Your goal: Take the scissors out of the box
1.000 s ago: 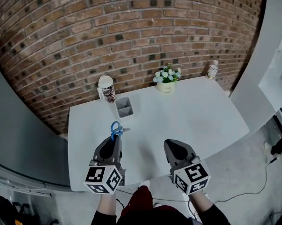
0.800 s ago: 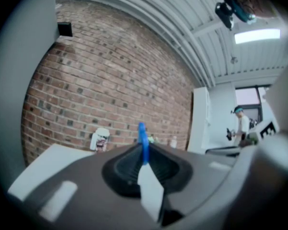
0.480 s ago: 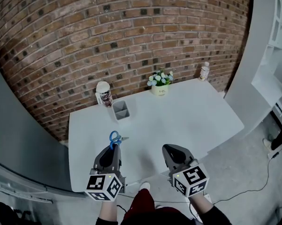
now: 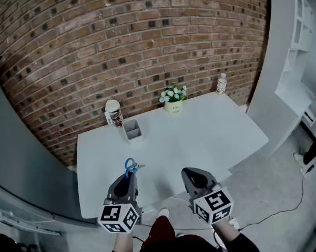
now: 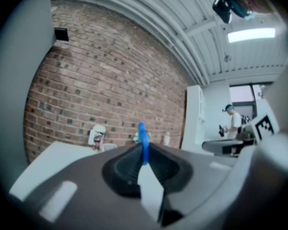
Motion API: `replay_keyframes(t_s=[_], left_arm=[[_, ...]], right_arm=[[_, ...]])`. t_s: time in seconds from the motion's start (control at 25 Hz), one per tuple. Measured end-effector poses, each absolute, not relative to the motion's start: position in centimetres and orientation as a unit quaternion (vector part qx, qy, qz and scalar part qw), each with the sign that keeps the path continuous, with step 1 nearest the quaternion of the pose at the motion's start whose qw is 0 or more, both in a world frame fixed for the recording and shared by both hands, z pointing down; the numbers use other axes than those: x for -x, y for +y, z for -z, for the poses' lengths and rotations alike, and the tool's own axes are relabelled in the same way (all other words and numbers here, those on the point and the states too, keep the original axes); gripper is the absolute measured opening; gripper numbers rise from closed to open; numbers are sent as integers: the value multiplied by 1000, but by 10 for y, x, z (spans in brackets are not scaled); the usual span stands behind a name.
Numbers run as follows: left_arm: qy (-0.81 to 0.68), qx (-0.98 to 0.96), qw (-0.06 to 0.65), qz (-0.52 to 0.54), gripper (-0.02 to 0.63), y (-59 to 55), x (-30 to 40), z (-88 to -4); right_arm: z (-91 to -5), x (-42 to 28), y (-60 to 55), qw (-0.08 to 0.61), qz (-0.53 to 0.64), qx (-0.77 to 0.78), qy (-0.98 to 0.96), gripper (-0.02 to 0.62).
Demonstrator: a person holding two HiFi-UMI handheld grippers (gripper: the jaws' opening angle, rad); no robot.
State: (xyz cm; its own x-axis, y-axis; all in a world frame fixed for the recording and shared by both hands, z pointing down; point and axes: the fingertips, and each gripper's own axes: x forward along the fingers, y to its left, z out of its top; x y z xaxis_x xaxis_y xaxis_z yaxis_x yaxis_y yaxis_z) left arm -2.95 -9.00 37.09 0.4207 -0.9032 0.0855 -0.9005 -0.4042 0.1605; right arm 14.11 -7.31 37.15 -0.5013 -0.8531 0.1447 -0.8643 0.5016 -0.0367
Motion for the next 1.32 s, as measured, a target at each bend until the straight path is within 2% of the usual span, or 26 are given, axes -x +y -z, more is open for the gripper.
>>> replay_keyframes(t_s=[0.72,1.32], left_arm=[[-538,-838,93,-3,29,-38,21,-383],[-541,-833,110,-19,29,2,18,-396]], right_arm=[[-378,-155,-27,68,-45,-497,-864,8],[-401,-156,8,74,-84,-487,-866,8]])
